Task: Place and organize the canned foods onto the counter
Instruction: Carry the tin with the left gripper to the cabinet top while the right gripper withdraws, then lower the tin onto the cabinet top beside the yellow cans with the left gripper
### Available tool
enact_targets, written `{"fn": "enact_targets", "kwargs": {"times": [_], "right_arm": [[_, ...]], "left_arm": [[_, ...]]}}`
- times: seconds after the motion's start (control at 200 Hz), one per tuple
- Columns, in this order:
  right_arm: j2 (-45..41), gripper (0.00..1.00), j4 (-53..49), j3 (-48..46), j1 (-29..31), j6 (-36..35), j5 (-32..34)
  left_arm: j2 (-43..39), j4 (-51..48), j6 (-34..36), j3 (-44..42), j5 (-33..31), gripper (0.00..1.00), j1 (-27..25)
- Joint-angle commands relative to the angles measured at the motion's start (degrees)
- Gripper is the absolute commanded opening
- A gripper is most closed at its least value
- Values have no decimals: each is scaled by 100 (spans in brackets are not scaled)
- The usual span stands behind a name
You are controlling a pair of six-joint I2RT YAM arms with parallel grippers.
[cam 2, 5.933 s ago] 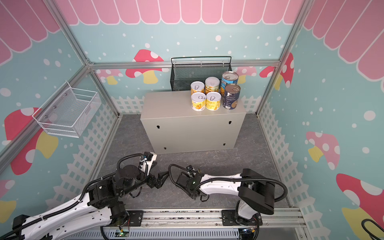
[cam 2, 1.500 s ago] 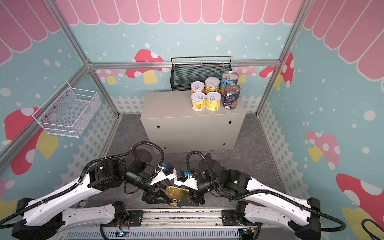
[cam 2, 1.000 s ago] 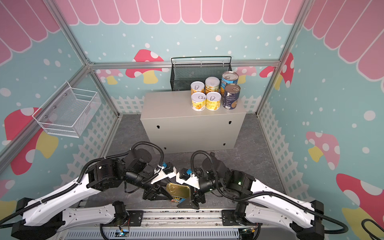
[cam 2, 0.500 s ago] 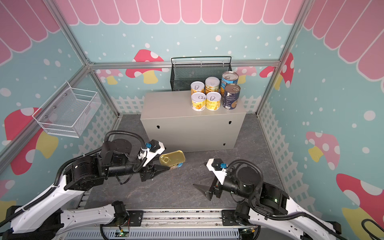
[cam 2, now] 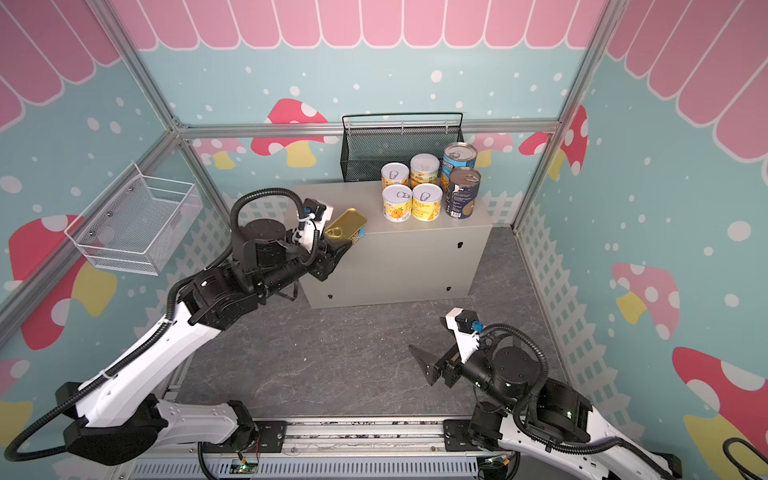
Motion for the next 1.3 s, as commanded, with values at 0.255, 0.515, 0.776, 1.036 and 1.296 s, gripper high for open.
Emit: {"fn": "enact_targets", "kwargs": {"times": [0.255,0.515,0.776,1.036,1.296], "right_arm": [[-368,99,-24,-74,1,110,207],[-447,99,-39,-78,-1,138,237],[-560,99,-45,-97,1,164,279],[-564,99,-45,-111,-1,156,308],[-481,99,-36,-81,-3,131,381]], "left_arm": [[1149,1221,-226,1062,-954,7,189],[1971,1342,-312,1707,-1270,6,350],[2213,1335,-490,1895,-1227,6,535],[1970,1145,-472,1670,746,6,1235],[2121,342,-128,2074,3053,6,2325]]}}
